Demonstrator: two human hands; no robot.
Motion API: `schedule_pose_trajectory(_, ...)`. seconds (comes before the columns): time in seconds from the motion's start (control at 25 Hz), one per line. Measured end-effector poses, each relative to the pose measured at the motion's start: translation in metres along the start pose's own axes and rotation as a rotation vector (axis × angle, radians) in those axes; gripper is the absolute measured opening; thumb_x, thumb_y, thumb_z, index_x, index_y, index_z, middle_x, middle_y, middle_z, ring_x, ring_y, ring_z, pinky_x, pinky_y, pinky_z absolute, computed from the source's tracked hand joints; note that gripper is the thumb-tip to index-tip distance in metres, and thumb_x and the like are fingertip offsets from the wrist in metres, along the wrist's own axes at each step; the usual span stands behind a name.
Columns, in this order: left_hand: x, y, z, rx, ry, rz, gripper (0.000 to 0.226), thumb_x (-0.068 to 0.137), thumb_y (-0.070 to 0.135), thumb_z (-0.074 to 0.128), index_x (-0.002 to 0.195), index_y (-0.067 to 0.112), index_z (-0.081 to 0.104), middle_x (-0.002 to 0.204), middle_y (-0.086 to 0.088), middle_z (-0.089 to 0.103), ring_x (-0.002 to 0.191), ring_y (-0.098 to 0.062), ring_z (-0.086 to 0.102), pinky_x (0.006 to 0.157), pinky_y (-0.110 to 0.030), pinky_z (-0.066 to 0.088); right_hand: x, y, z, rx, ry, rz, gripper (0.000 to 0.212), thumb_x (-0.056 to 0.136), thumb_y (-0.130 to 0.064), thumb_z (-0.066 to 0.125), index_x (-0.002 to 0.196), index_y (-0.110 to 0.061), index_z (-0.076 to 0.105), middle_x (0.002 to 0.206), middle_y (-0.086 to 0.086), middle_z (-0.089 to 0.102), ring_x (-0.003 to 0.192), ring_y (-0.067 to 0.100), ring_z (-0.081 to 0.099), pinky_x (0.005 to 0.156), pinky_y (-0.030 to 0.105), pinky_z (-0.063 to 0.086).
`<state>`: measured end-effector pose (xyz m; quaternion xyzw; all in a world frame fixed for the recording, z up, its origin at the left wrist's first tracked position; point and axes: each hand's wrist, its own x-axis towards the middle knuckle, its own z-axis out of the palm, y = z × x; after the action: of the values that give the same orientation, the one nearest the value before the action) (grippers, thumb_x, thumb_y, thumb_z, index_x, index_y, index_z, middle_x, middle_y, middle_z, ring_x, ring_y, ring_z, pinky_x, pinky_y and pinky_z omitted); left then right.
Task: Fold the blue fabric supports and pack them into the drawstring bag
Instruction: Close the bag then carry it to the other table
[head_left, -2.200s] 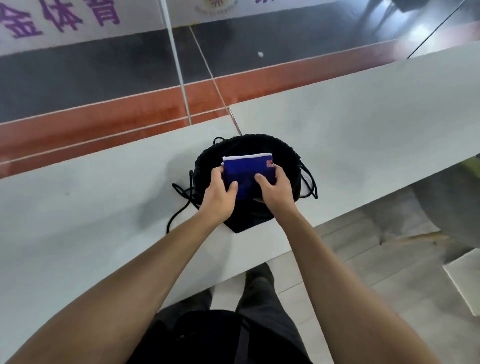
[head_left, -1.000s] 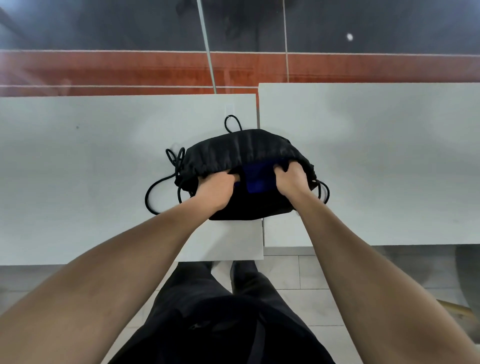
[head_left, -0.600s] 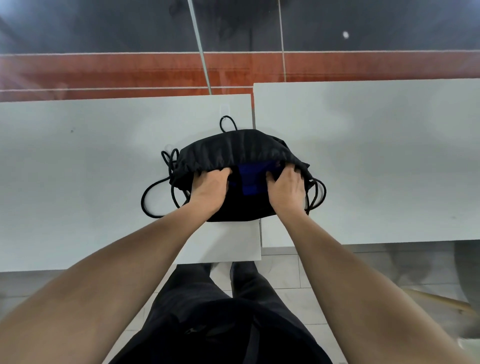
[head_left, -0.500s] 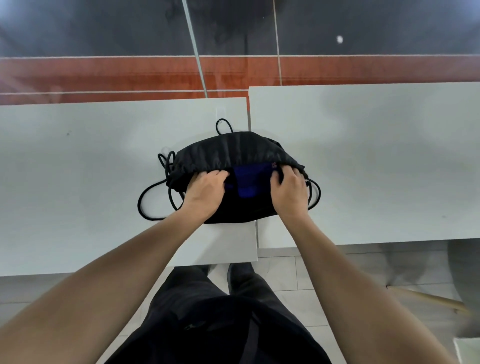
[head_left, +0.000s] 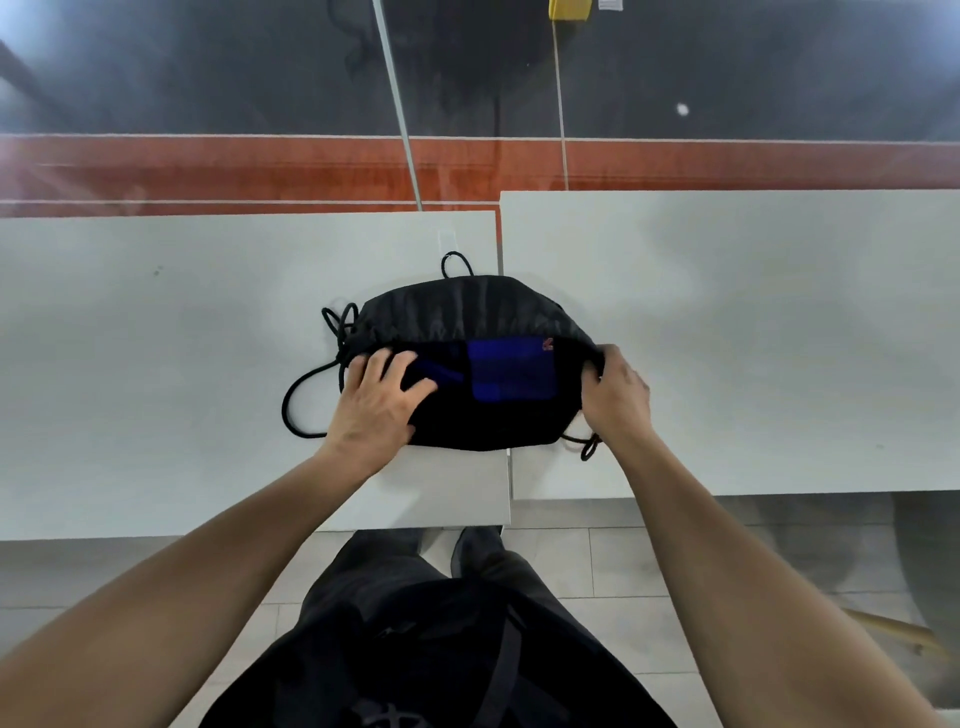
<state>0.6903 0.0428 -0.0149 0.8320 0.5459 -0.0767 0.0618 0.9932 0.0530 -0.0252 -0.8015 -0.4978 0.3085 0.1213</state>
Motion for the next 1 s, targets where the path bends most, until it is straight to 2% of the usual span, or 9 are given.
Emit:
schedule_pose_trajectory(0.16, 0.003, -0.005, -0.001, -0.103, 0.171, -0.029, 0.014, 0.085, 0.02, 0.069, 0.097, 0.027, 0.069, 0.1, 0.006, 0.067, 0.101, -0.027, 0.055, 0.093, -0.042, 0.036, -0.003, 0.003, -0.005, 0.033, 0.011, 0.001, 0.025, 0.107, -0.027, 0.031, 0.104, -0.009, 0.046, 0.093, 0.009, 0.059, 0.091, 0.037, 0.055, 0.082, 0.044, 0.042)
schedule_pose_trajectory(0.24, 0.003, -0.007, -0.012, -0.202, 0.128, 0.001, 0.015, 0.083, 0.021, 0.057, 0.096, 0.025, 0.062, 0.092, 0.01, 0.066, 0.105, -0.022, 0.054, 0.098, -0.039, 0.032, -0.003, 0.003, -0.01, 0.109, 0.002, 0.035, 0.026, 0.107, -0.03, 0.032, 0.105, -0.009, 0.046, 0.093, 0.01, 0.06, 0.088, 0.037, 0.055, 0.072, 0.041, 0.041)
schedule_pose_trajectory(0.44, 0.003, -0.009, -0.046, -0.367, -0.128, 0.051, 0.017, 0.085, 0.042, 0.061, 0.086, 0.028, 0.05, 0.077, 0.011, 0.056, 0.093, -0.015, 0.051, 0.097, -0.034, 0.032, 0.004, -0.008, -0.02, 0.129, 0.011, 0.076, 0.034, 0.098, -0.047, 0.044, 0.102, -0.015, 0.056, 0.089, 0.0, 0.06, 0.089, 0.028, 0.056, 0.074, 0.035, 0.039)
schedule_pose_trajectory(0.56, 0.01, -0.011, -0.077, -0.572, -0.048, -0.003, 0.02, 0.091, 0.04, 0.063, 0.081, 0.027, 0.051, 0.067, 0.006, 0.059, 0.069, -0.015, 0.056, 0.073, -0.033, 0.042, 0.01, -0.007, -0.03, 0.063, 0.074, 0.051, 0.047, 0.101, -0.052, 0.037, 0.094, -0.012, 0.06, 0.086, 0.004, 0.062, 0.088, 0.029, 0.055, 0.075, 0.036, 0.039)
schedule_pose_trajectory(0.68, 0.019, -0.031, -0.106, -0.646, -0.093, -0.125, 0.017, 0.091, 0.039, 0.065, 0.079, 0.03, 0.056, 0.071, 0.011, 0.064, 0.064, -0.014, 0.061, 0.062, -0.032, 0.049, 0.013, -0.004, -0.04, -0.021, 0.18, 0.027, 0.054, 0.104, -0.05, 0.03, 0.083, -0.008, 0.057, 0.085, 0.01, 0.062, 0.084, 0.031, 0.053, 0.075, 0.038, 0.039)
schedule_pose_trajectory(0.76, 0.023, -0.04, -0.111, -0.546, -0.113, -0.202, 0.018, 0.09, 0.041, 0.066, 0.079, 0.029, 0.057, 0.069, 0.008, 0.065, 0.067, -0.017, 0.064, 0.061, -0.033, 0.048, 0.015, -0.004, -0.046, -0.055, 0.242, 0.022, 0.049, 0.105, -0.045, 0.035, 0.078, -0.009, 0.053, 0.083, 0.01, 0.06, 0.081, 0.032, 0.053, 0.072, 0.036, 0.035)
schedule_pose_trajectory(0.84, 0.027, -0.039, -0.107, -0.459, -0.034, -0.252, 0.019, 0.086, 0.043, 0.07, 0.082, 0.029, 0.057, 0.074, 0.008, 0.065, 0.072, -0.019, 0.065, 0.064, -0.033, 0.048, 0.017, -0.007, -0.051, -0.039, 0.286, 0.015, 0.046, 0.103, -0.044, 0.042, 0.073, -0.01, 0.051, 0.08, 0.008, 0.058, 0.08, 0.031, 0.054, 0.071, 0.034, 0.034)
schedule_pose_trajectory(0.92, 0.028, -0.031, -0.104, -0.541, 0.052, -0.149, 0.025, 0.081, 0.042, 0.076, 0.098, 0.033, 0.06, 0.098, 0.01, 0.063, 0.095, -0.017, 0.061, 0.082, -0.032, 0.048, 0.021, -0.015, -0.057, 0.018, 0.292, 0.002, 0.047, 0.1, -0.048, 0.046, 0.07, -0.012, 0.053, 0.079, 0.006, 0.059, 0.08, 0.029, 0.053, 0.073, 0.033, 0.036)
schedule_pose_trajectory(1.0, 0.028, -0.03, -0.104, -0.489, 0.072, -0.063, 0.067, 0.074, 0.043, 0.08, 0.134, 0.037, 0.05, 0.133, 0.008, 0.048, 0.129, -0.019, 0.04, 0.109, -0.034, 0.033, 0.024, -0.023, -0.062, 0.057, 0.279, -0.018, 0.049, 0.099, -0.05, 0.047, 0.066, -0.014, 0.051, 0.076, 0.007, 0.059, 0.078, 0.028, 0.053, 0.073, 0.033, 0.036)
